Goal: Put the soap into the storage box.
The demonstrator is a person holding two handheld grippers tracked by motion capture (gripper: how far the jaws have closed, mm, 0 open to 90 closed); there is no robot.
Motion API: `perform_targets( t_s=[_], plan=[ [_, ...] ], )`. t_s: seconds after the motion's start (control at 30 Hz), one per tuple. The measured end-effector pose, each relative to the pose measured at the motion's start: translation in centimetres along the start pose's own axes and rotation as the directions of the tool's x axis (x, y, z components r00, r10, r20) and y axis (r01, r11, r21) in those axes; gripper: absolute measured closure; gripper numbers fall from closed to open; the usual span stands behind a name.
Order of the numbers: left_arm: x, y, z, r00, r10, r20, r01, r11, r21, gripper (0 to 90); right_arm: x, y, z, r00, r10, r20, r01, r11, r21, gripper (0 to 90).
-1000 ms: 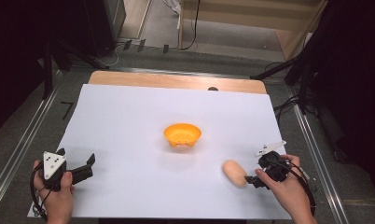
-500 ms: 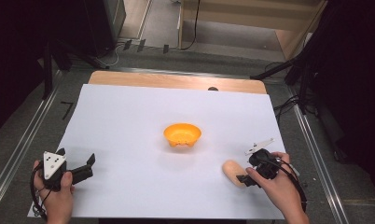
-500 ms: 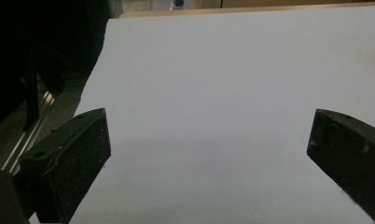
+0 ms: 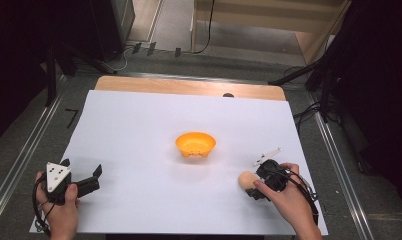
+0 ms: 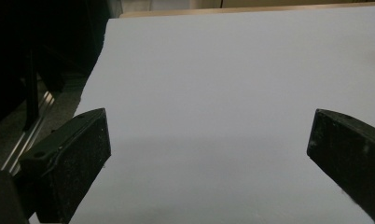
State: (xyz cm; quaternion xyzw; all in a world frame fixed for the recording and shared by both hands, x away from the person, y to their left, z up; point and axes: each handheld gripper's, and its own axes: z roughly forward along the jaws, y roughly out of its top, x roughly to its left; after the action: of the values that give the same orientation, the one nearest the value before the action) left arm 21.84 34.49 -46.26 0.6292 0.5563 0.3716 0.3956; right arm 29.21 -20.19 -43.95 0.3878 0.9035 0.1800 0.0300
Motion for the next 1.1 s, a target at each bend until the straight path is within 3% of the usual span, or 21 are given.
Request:
perform_targets(
  t_s=[0.27,0.43,0.73,1.1],
  plan=[
    [0.0,0.0,0.0,1.0000,-0.001,0.001,0.001,1.0000,-0.001,0.0,0.4,0.3,1.3,0.9998,0.018,0.005,-0.018,0.999,0.037,20.3],
    [0.0,0.0,0.0,1.0000,-0.001,0.000,0.001,1.0000,0.000,0.0,0.6,0.4,1.7,0.9994,0.017,0.030,-0.018,0.999,0.034,30.8],
    [0.0,0.0,0.0,1.0000,0.000,0.001,0.000,1.0000,-0.001,0.0,1.1,0.4,1.8,0.9973,0.012,0.072,-0.015,0.999,0.044,31.7],
    [-0.1,0.0,0.0,1.0000,0.001,-0.002,-0.001,1.0000,0.001,0.0,0.9,0.6,1.8,0.9980,0.011,0.062,-0.014,0.998,0.055,32.9]
  ],
)
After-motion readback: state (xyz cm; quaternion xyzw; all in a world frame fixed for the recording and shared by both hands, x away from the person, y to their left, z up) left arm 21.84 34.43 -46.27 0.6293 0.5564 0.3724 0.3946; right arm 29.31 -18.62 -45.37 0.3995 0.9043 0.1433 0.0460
